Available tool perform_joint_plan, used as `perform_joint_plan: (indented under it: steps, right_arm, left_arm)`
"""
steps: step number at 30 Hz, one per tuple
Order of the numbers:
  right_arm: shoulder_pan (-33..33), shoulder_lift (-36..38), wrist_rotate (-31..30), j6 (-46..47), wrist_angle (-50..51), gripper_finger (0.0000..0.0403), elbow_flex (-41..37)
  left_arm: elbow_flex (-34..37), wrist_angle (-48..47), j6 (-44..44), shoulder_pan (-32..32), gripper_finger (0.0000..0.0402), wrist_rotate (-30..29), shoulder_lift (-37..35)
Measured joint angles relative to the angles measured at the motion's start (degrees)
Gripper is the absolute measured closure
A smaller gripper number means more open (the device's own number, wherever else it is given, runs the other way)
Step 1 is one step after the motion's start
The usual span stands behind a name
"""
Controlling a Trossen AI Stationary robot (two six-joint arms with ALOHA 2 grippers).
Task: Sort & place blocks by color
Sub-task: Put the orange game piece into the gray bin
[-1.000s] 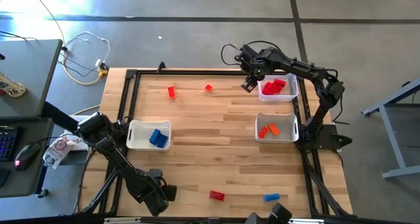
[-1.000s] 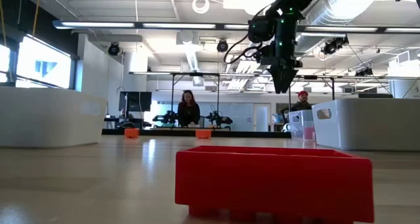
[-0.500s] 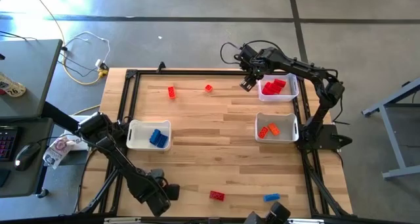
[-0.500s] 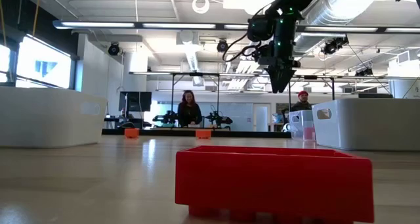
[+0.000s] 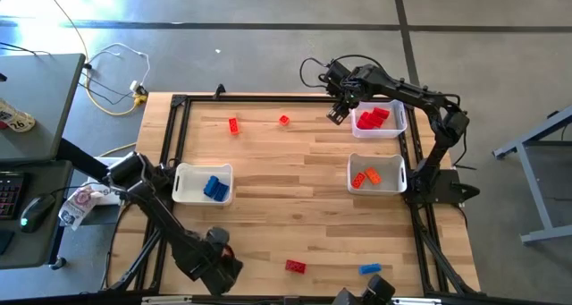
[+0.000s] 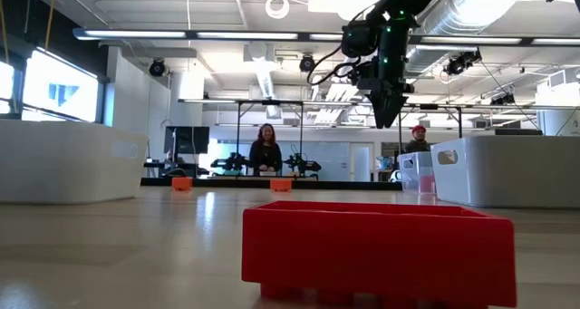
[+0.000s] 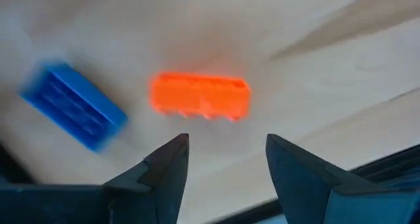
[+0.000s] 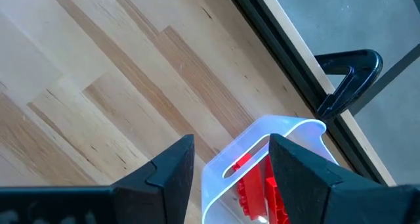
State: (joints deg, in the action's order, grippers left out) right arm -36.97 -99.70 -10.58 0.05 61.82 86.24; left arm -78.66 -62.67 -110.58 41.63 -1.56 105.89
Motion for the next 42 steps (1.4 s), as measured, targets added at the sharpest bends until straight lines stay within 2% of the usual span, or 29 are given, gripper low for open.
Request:
perform_joint_plan:
  steps: [5, 11, 16, 19, 27, 42]
  right_arm:
    - [0.00, 0.00, 0.14, -0.04, 0.02, 0.0219, 0.00]
    - [0.00, -0.02, 0.17, -0.05, 0.03, 0.0219, 0.00]
    - [0.00, -0.04, 0.19, -0.07, 0.04, 0.0219, 0.00]
    - [0.00, -0.04, 0.19, -0.07, 0.07, 0.0219, 0.00]
    - [0.00, -0.04, 0.23, -0.07, 0.22, 0.0219, 0.00]
    - [0.00, -0.04, 0.32, 0.09, 0.24, 0.0219, 0.00]
  left_arm:
    - [-0.58, -3.73, 21.05, -1.95, 0.0213, -0.10, 0.00]
    - [-0.58, -3.79, 44.04, -4.03, 0.0213, 0.00, 0.00]
    - [-0.58, -3.79, 58.92, -3.74, 0.0213, -0.01, 0.00]
    - [-0.08, -3.57, 62.39, -2.86, 0.0213, -0.35, -0.02]
    - [1.04, -3.52, 62.82, -1.71, 0.0213, -0.33, -0.02]
    - [1.06, -1.80, 70.29, -1.42, 0.0213, 0.13, 3.11]
